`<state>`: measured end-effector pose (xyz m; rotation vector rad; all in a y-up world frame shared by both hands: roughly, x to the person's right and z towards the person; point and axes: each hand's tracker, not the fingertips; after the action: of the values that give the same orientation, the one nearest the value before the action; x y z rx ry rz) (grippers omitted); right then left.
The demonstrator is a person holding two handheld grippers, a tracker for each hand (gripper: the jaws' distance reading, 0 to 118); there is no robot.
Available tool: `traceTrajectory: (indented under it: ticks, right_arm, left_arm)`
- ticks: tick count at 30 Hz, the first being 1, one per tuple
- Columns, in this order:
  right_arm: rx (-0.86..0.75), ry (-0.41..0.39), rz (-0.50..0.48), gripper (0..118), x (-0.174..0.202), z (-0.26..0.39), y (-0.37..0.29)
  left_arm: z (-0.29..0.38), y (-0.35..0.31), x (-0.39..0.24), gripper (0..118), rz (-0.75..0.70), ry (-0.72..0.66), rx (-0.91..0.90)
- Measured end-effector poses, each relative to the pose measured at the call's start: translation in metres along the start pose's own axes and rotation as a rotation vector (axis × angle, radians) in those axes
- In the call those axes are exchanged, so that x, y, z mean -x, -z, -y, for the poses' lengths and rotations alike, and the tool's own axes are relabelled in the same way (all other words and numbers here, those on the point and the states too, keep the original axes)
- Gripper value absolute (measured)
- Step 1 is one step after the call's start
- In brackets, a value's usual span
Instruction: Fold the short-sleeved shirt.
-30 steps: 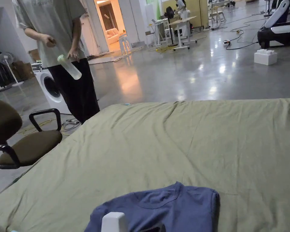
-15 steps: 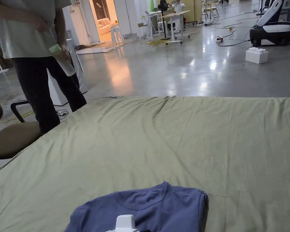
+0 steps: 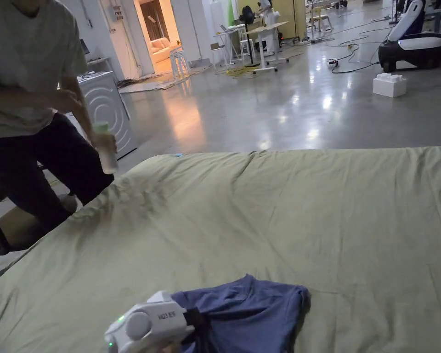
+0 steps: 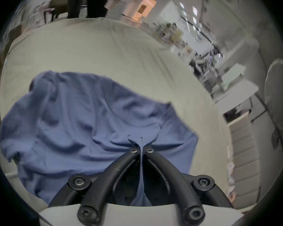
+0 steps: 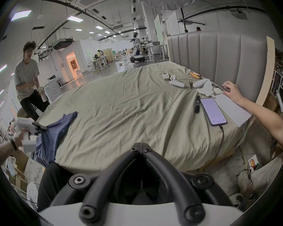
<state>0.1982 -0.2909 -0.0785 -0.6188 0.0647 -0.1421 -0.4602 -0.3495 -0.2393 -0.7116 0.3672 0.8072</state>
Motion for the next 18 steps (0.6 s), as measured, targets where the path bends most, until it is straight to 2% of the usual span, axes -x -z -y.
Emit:
traceTrajectory:
  ticks: [2,4,6,8,11,13,18]
  right_arm:
    - [0.014,0.006,0.011,1,-0.005,0.006,-0.001]
    - [0.025,0.031,0.015,1,-0.010,0.011,-0.003]
    - [0.032,0.060,0.015,1,-0.014,0.016,-0.005]
    - [0.042,0.078,0.017,1,-0.018,0.020,-0.004]
    - [0.049,0.080,0.039,1,-0.018,0.023,-0.002]
    - [0.047,0.094,0.048,1,-0.020,0.022,-0.003]
    - [0.027,0.120,0.071,1,-0.027,0.020,-0.009]
  left_arm:
    - [-0.014,-0.019,-0.007,1,-0.007,0.097,-0.045]
    - [-0.033,-0.031,-0.013,1,0.023,0.124,-0.088]
    - [-0.050,-0.048,-0.024,1,0.124,-0.001,-0.167]
    - [-0.061,-0.061,-0.048,1,0.189,-0.001,-0.187]
    - [-0.072,-0.064,-0.099,1,0.174,0.213,-0.197]
    - [-0.088,-0.041,-0.124,1,0.233,0.268,-0.193]
    - [-0.026,-0.006,-0.241,1,0.356,0.427,-0.055]
